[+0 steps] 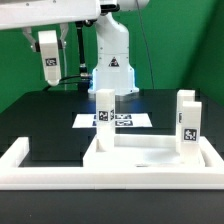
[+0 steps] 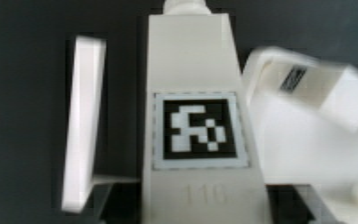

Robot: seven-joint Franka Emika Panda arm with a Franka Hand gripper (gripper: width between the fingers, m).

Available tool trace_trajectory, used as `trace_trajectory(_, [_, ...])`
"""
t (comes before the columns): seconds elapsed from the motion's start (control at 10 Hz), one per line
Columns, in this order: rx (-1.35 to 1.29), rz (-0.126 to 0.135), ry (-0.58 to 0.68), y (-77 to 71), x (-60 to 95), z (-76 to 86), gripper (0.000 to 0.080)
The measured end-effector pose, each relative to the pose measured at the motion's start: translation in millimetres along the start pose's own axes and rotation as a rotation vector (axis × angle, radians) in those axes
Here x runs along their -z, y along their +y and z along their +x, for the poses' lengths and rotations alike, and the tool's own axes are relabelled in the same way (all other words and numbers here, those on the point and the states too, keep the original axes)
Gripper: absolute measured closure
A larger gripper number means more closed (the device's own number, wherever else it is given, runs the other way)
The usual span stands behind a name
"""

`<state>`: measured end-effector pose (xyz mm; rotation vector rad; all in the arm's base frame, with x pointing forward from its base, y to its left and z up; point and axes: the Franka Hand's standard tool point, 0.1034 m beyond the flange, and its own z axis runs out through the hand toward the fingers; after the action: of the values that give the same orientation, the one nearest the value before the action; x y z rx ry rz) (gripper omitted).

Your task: Assemble desk

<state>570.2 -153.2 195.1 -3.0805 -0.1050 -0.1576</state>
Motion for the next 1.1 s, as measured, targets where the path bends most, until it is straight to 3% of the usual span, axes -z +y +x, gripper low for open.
trace_trajectory(0.1, [-0.049, -0.002, 0.043, -17.1, -2.7, 12.8, 0.0509])
trace_trajectory(0.2, [-0.063, -0.022, 0.124, -27.2, -5.1, 34.3, 0.0509])
trace_trajectory(0.4, [-0.107, -0.055, 0.242, -37.6, -10.7, 58.0, 0.0509])
trace_trajectory(0.5, [-0.101, -0.086, 0.309, -44.7, -8.6, 65.5, 0.0509])
trace_trajectory(0.6, [-0.069, -0.127, 0.36, -38.8, -8.0, 64.5, 0.0509])
trace_trajectory(0.7, [-0.059, -0.184, 0.429, -28.7, -5.4, 61.8, 0.0509])
trace_trajectory(0.8, [-0.052, -0.22, 0.468, -24.0, -5.3, 58.0, 0.0509])
trace_trajectory(1.0, [-0.068, -0.198, 0.448, -29.3, -10.0, 56.8, 0.0509])
trace_trajectory(1.1, [-0.084, -0.18, 0.452, -45.3, -17.2, 58.7, 0.0509])
